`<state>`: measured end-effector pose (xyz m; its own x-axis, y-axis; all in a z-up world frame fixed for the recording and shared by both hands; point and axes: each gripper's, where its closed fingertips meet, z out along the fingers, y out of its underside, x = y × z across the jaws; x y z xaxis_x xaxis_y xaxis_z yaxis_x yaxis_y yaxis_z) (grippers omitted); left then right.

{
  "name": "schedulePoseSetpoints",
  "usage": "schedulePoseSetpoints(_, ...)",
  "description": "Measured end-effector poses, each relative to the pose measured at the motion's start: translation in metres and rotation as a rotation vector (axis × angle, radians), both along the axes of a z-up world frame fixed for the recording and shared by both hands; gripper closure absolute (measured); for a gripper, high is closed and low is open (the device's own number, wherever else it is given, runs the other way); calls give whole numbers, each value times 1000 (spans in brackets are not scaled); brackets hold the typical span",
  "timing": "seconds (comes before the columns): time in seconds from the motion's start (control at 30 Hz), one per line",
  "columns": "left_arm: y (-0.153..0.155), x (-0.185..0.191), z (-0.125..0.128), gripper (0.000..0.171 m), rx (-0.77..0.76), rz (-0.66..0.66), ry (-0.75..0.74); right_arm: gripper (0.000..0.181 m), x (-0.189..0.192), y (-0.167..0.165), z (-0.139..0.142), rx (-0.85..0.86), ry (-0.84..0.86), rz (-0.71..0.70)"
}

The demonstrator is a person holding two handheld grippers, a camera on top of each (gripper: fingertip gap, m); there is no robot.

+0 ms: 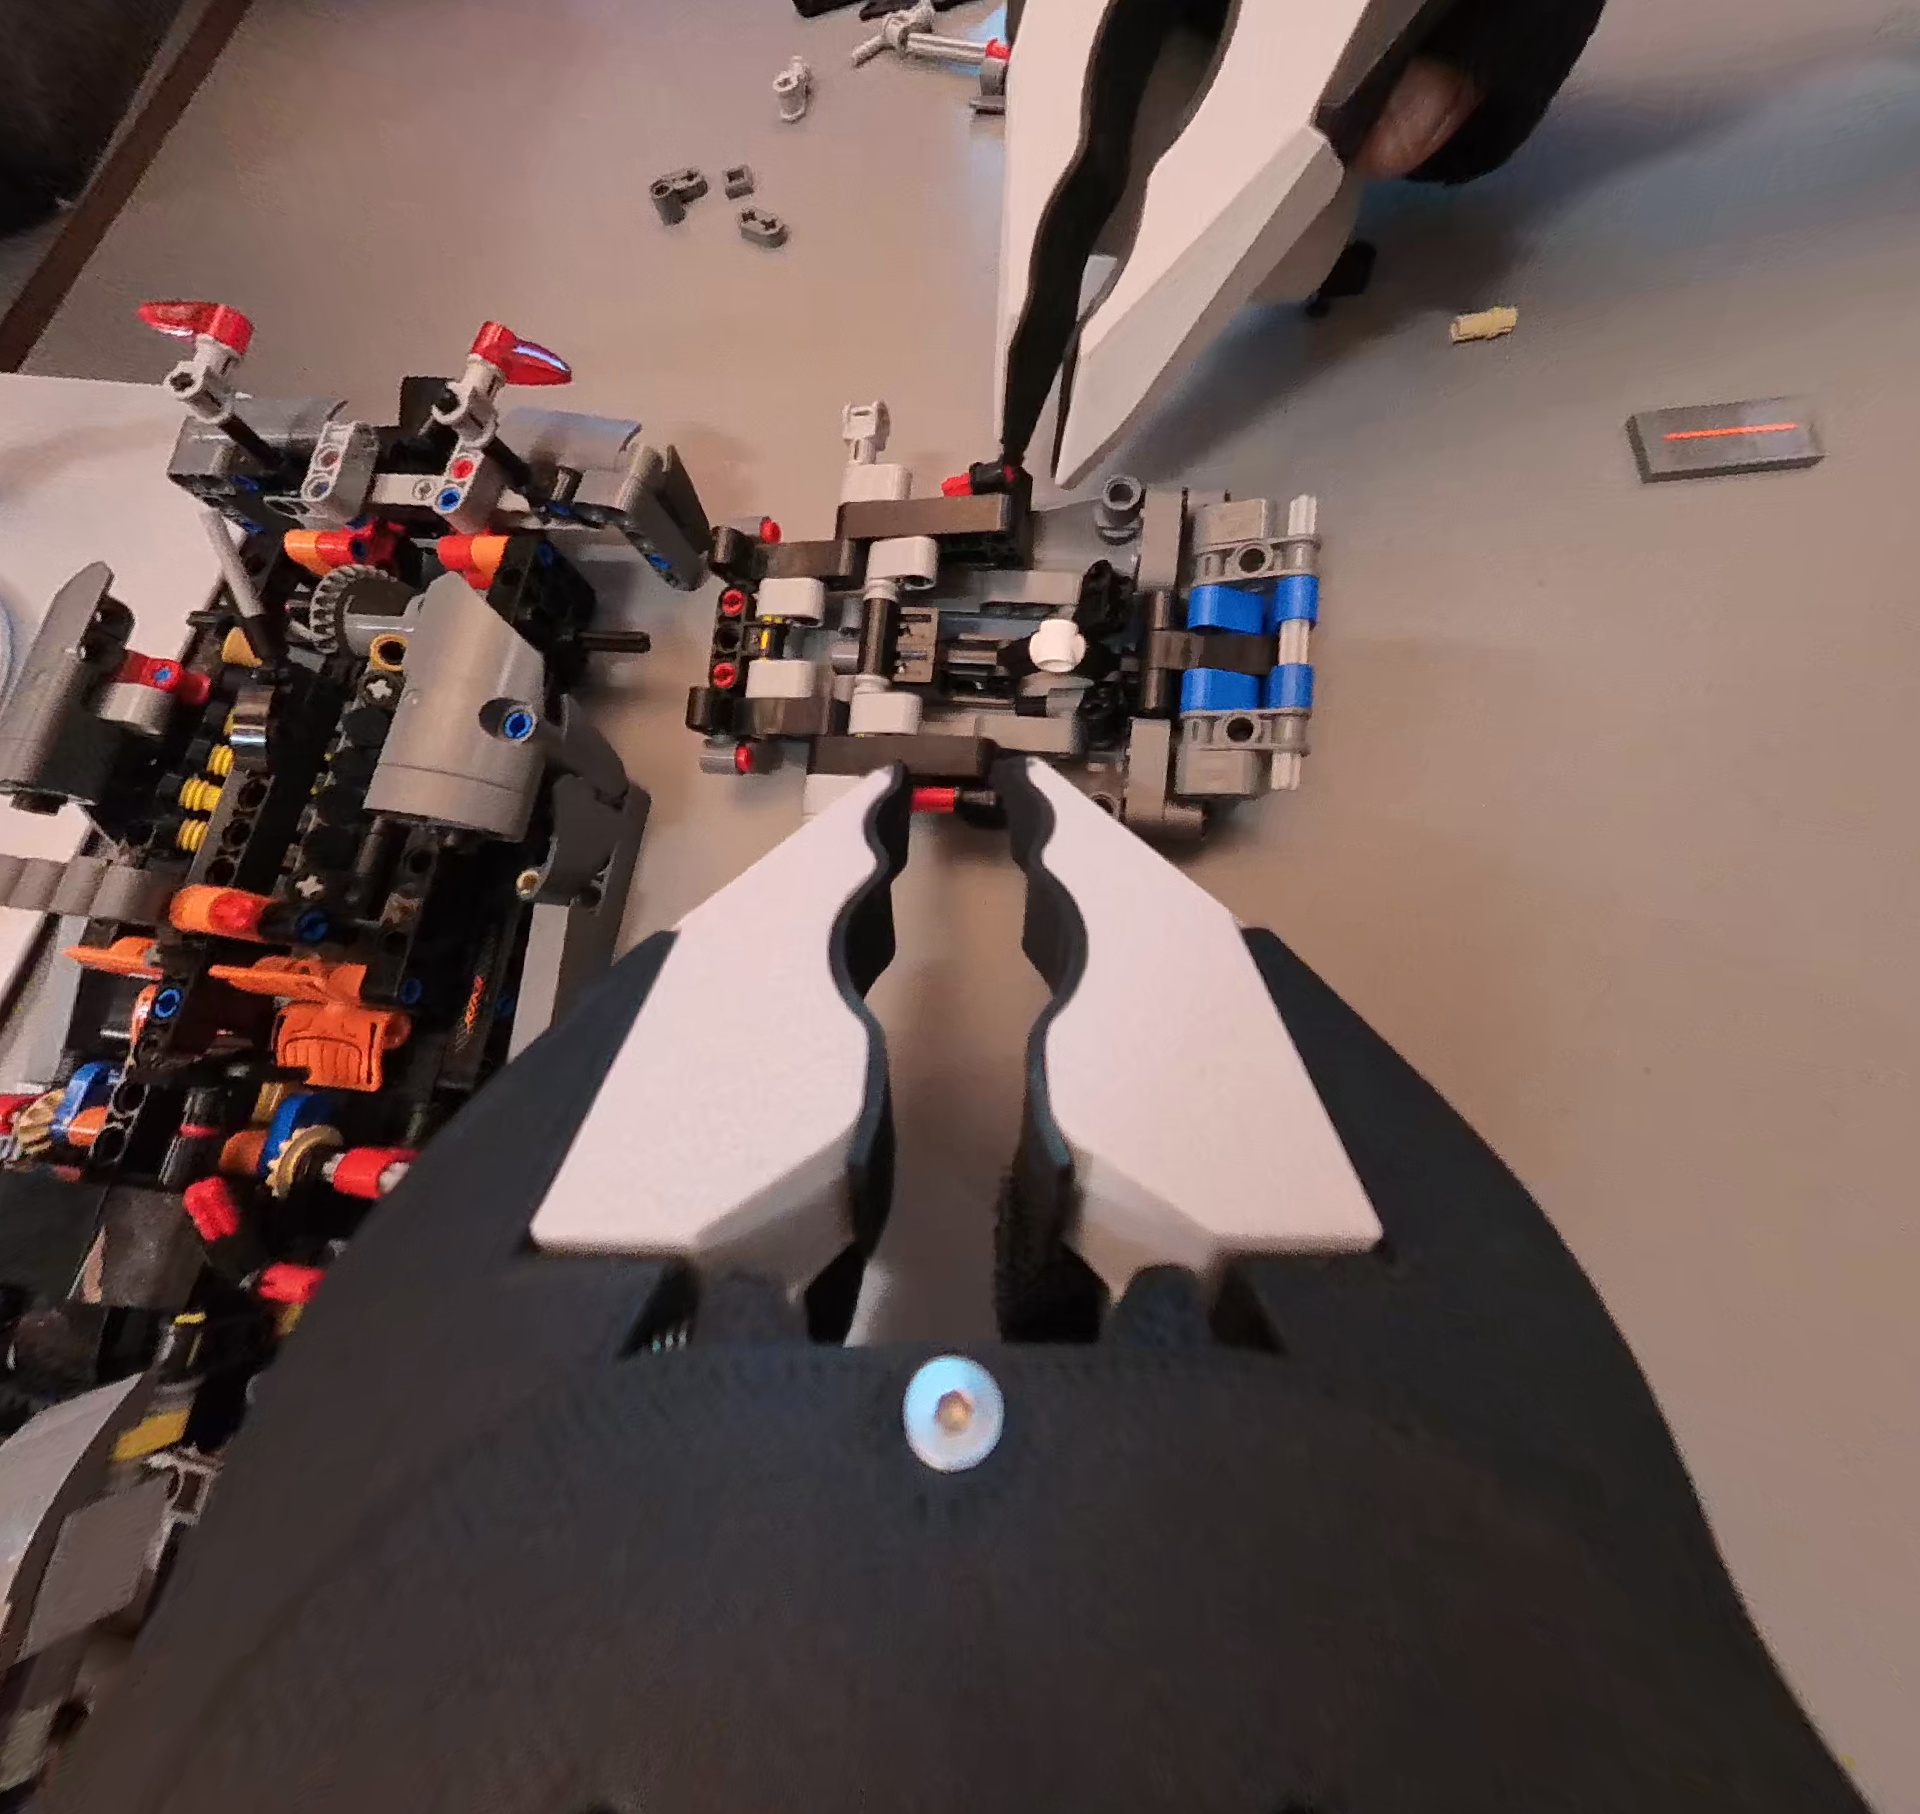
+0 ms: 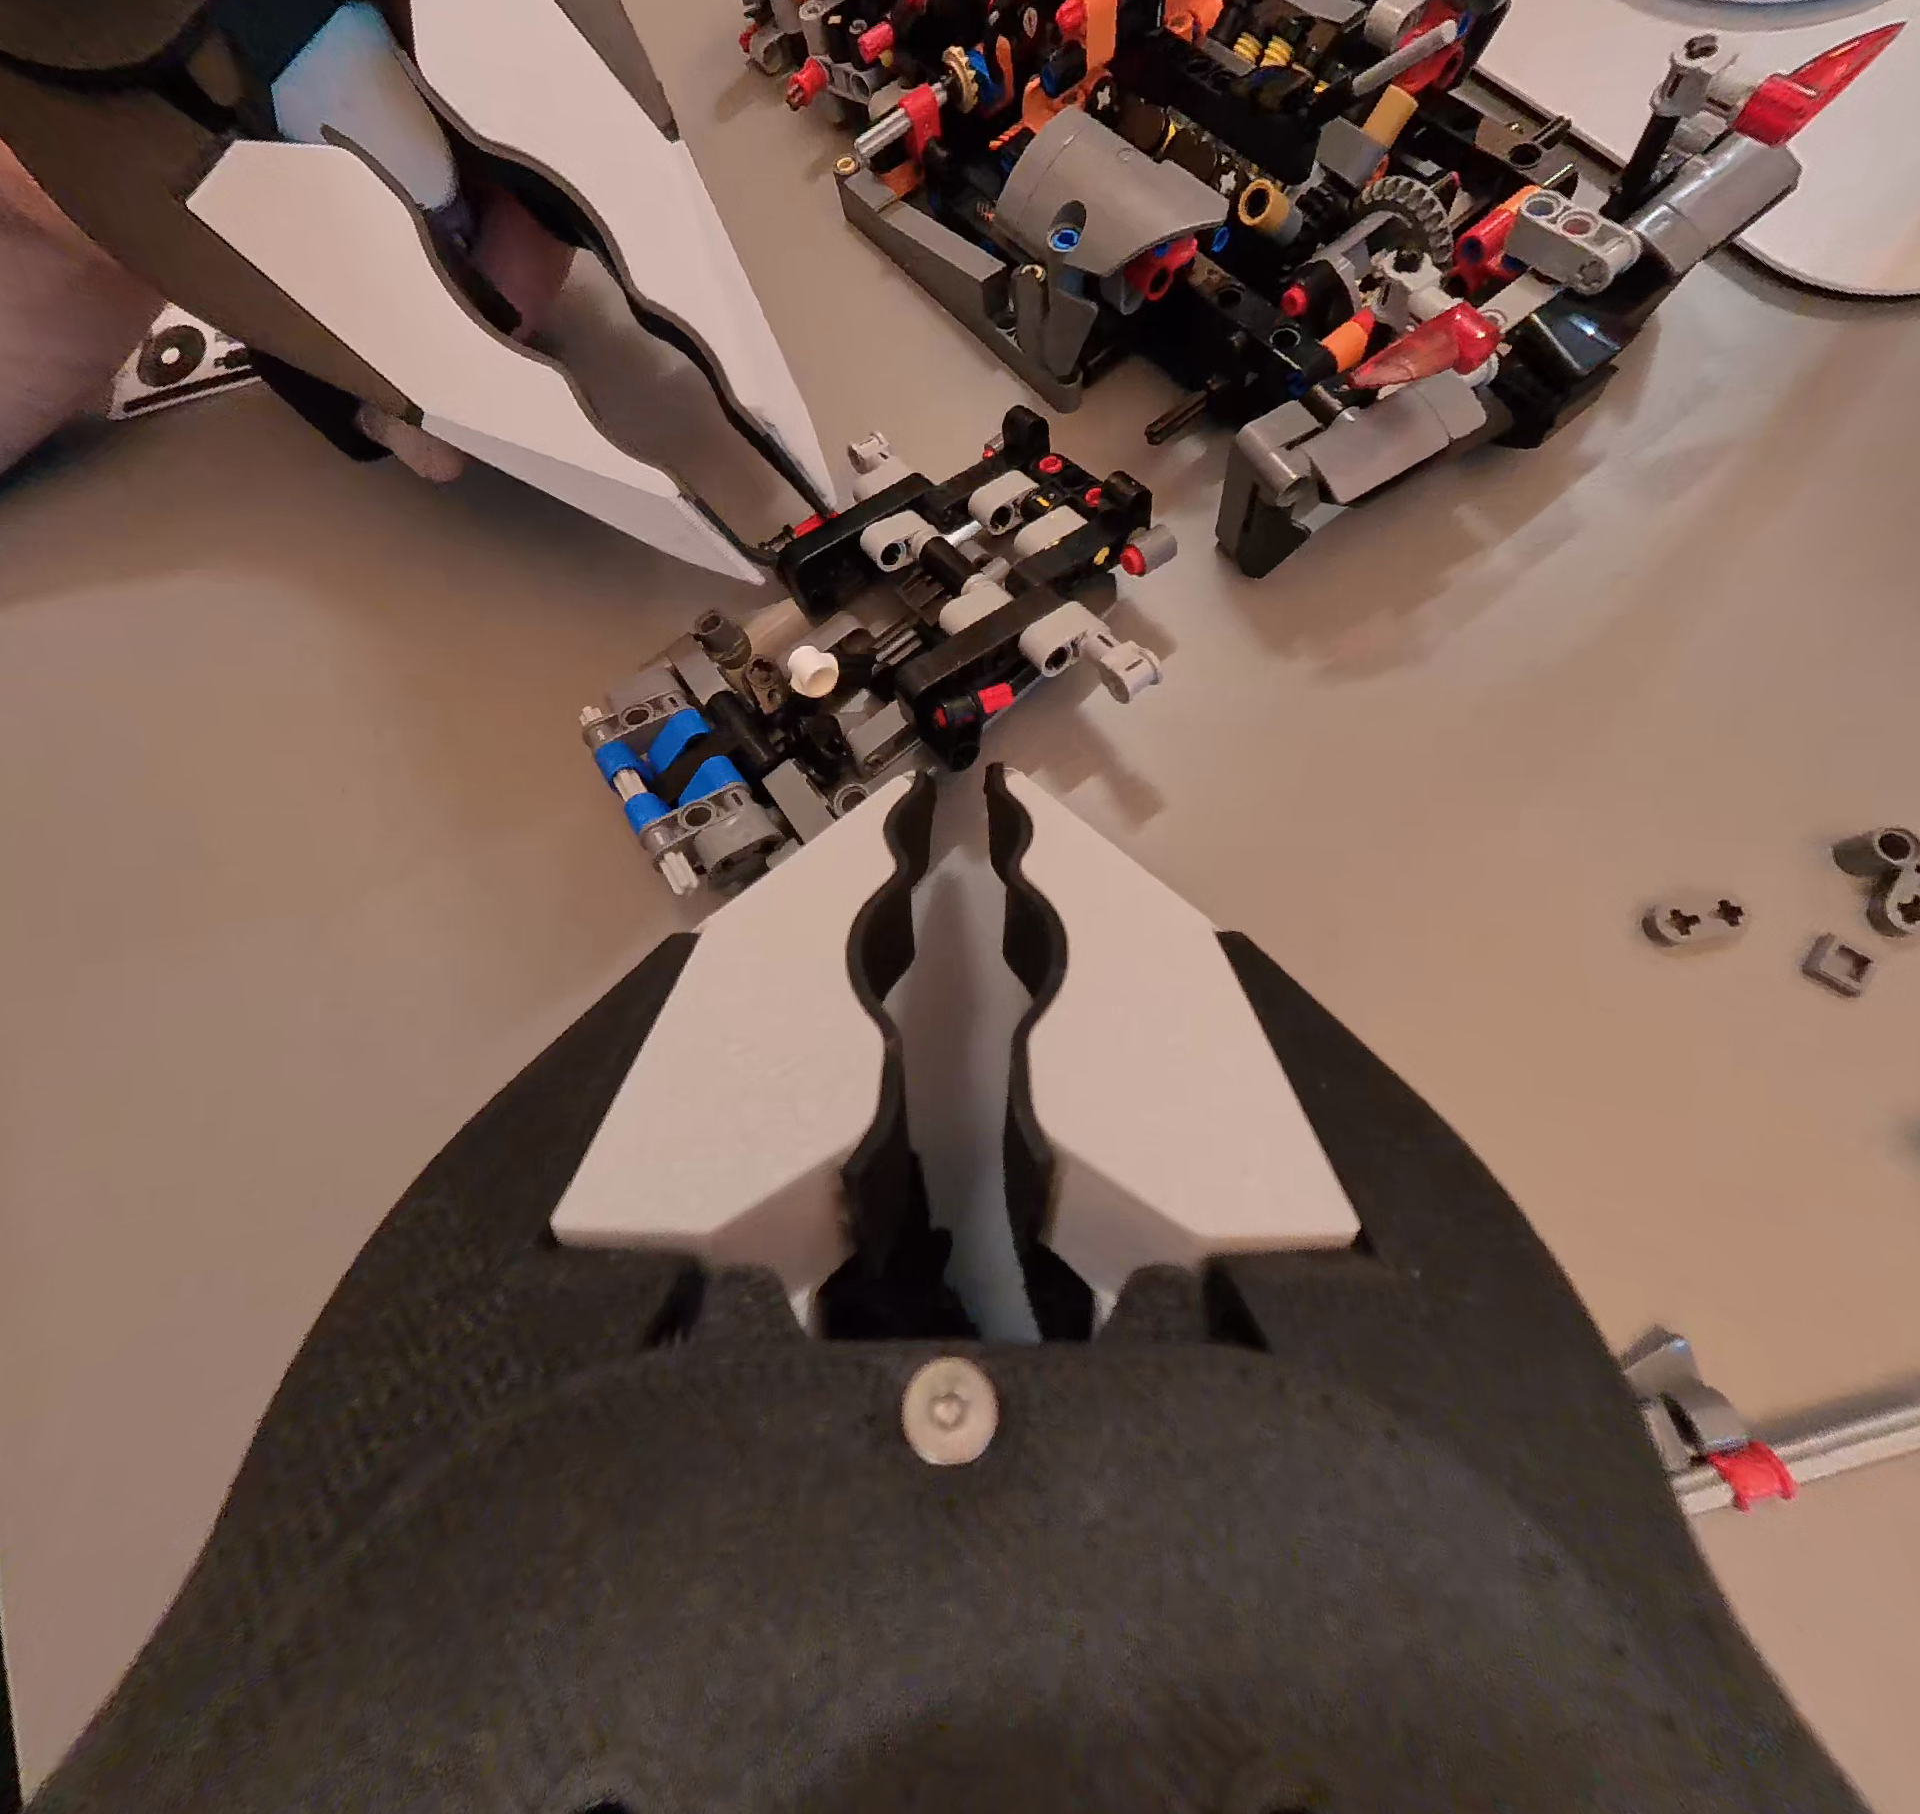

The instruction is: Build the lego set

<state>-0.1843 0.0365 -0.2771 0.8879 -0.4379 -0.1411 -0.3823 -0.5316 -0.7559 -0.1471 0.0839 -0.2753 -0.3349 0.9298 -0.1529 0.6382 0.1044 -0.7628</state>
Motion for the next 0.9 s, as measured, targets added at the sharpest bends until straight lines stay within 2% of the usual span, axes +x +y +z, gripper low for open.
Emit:
schedulePoseSetpoints(0.67,-25,0,3,148,-59,-54,5,171,-1,-4,-1,-7,4,8)
schedulePoseSetpoints(0.9,-29,-4,7,146,-46,-27,40,170,-1,-9,5,-1,15,24)
